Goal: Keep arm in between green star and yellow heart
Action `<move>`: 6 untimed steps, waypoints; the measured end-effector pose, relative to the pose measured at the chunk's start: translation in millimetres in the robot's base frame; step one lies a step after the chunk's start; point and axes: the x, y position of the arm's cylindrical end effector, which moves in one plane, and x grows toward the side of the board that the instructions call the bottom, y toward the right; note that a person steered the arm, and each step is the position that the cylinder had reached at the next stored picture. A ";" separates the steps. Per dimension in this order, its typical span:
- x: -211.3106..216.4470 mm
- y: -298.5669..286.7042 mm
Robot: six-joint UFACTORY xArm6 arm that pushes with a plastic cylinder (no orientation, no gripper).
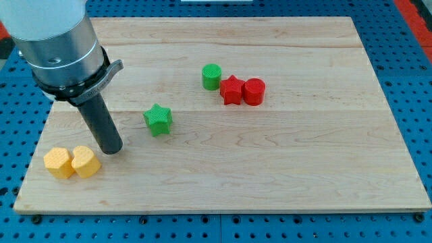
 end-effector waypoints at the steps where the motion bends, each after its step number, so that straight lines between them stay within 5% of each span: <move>1: 0.0 8.2; 6: 3.2 25.7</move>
